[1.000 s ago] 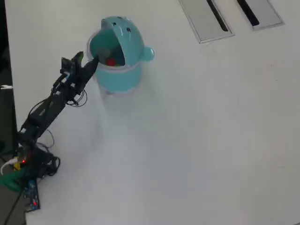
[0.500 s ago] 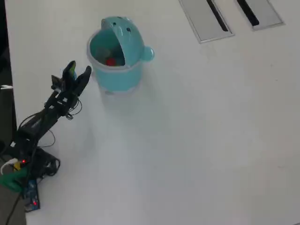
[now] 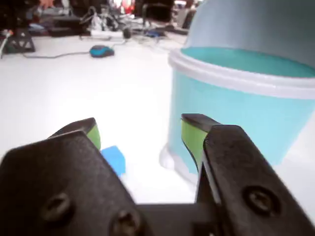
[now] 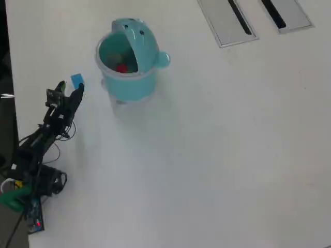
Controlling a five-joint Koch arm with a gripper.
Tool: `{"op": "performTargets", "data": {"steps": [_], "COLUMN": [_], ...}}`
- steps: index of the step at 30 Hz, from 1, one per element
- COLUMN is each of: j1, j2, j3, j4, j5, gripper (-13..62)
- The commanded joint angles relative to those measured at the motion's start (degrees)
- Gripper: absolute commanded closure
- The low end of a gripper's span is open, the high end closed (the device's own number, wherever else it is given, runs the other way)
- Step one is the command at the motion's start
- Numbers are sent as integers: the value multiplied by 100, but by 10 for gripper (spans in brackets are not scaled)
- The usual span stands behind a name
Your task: Grasp RGB lego blocks and put them in the bin one by one.
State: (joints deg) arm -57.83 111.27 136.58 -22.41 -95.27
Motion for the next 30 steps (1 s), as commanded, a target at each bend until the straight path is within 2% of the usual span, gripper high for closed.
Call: {"op": "performTargets", "data": {"steps": [1, 7, 14, 30], "j1": [-211, -659, -984, -1046], "j2": [176, -97, -729, -3331], "j3": [26, 668, 492, -1573], "j4": [-53, 9, -26, -79], "j5": [-114, -114, -114, -105], "gripper": [199, 198, 198, 194]}}
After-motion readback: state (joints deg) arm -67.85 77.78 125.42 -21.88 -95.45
